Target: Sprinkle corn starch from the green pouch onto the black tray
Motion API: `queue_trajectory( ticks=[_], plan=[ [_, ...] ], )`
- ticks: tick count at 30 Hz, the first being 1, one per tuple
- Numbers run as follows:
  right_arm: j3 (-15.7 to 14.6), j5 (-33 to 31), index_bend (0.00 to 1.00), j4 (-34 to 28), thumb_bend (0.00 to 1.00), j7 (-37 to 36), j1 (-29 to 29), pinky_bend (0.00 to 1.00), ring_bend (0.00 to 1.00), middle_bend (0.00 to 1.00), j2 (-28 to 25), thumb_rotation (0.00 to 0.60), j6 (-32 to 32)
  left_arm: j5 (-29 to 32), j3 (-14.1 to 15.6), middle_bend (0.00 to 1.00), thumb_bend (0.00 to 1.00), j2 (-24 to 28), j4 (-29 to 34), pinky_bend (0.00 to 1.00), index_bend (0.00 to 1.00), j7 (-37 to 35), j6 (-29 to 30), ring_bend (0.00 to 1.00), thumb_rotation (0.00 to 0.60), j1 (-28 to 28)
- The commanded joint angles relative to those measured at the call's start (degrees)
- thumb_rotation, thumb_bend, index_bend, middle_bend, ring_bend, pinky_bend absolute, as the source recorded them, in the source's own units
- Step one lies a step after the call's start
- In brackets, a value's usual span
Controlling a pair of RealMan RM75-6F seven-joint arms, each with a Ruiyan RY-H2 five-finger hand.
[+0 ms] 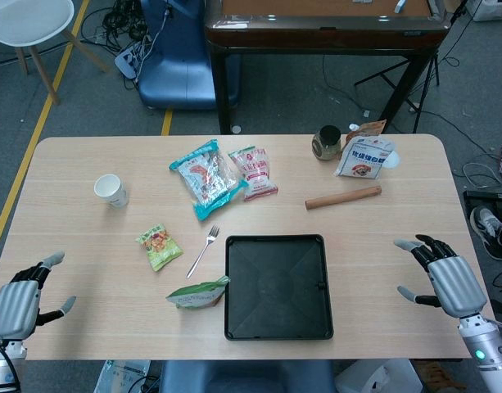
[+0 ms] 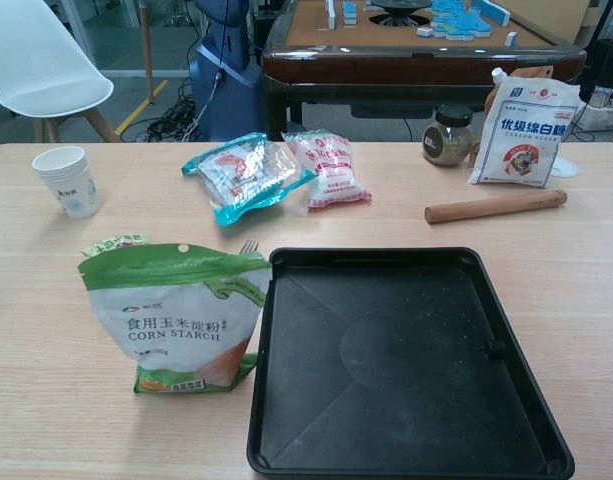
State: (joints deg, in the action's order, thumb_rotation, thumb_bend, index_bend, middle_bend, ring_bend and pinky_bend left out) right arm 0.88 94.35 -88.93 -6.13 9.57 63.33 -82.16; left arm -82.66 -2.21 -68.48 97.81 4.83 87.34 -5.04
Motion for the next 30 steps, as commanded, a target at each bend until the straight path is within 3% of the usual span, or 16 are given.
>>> queue_trajectory(
  ticks=[1, 12, 22, 30],
  plan=[
    [0.03, 0.34, 0.24, -0.10, 0.06, -0.01, -0.07, 0.22, 0.16, 0.31, 0.11, 0.600, -0.66, -0.11, 0.06, 0.25, 0.19, 0.07, -0.21, 0.28, 0.17, -0.30, 0.02, 0.30, 0.600, 0.19],
    [1.51, -0.92, 0.24, -1.04, 0.06, 0.45, -0.60, 0.22, 0.16, 0.31, -1.40, 0.600, -3.04, -0.16, -0.38, 0.25, 0.19, -0.09, -1.47, 0.28, 0.17, -3.75, -2.29, 0.30, 0.600, -0.59],
    [3.89, -3.84, 0.24, -3.99, 0.06, 1.74, -0.65, 0.22, 0.16, 0.31, -4.95, 0.600, -3.85, -0.82, 0.13, 0.24, 0.19, -2.03, -7.12, 0.28, 0.17, -14.96, -11.45, 0.29, 0.600, -4.82],
    [3.99, -4.56, 0.24, -5.21, 0.06, 2.36, -1.01, 0.22, 0.16, 0.31, -5.65, 0.600, -3.83, -5.79, 3.05, 0.15, 0.12, -5.41, -13.69, 0.26, 0.05, -22.01, -16.66, 0.21, 0.600, -8.13]
  ],
)
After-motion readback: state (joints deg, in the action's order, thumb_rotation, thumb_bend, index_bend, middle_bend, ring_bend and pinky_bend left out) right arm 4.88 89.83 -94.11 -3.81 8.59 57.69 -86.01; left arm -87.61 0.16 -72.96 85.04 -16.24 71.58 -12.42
